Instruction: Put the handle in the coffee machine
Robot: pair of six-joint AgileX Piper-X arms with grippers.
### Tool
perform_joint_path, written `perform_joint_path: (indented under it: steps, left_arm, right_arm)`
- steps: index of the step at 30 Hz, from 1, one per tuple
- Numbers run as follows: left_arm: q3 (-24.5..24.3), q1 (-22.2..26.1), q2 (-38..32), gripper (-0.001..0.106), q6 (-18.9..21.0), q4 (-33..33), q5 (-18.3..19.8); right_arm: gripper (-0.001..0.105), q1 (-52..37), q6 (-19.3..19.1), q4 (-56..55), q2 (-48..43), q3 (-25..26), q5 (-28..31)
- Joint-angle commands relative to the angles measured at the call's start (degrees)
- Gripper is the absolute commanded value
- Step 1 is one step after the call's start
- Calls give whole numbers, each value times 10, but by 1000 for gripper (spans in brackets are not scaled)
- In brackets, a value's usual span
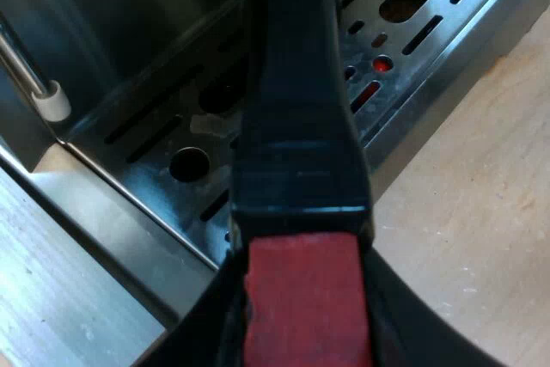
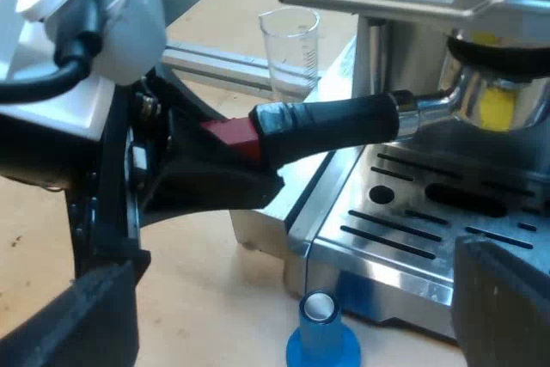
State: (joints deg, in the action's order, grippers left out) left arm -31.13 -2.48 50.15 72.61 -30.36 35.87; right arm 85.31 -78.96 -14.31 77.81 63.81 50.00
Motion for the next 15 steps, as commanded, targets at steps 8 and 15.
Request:
perform_joint_path:
  steps: [8, 15]
  left_arm:
    - [-5, 0, -5, 0, 3, 19, 20]
    - [-5, 0, -5, 0, 3, 19, 20]
  right_arm:
    - [75, 1, -10, 3, 0, 4, 10]
    - [75, 1, -10, 3, 2, 4, 38]
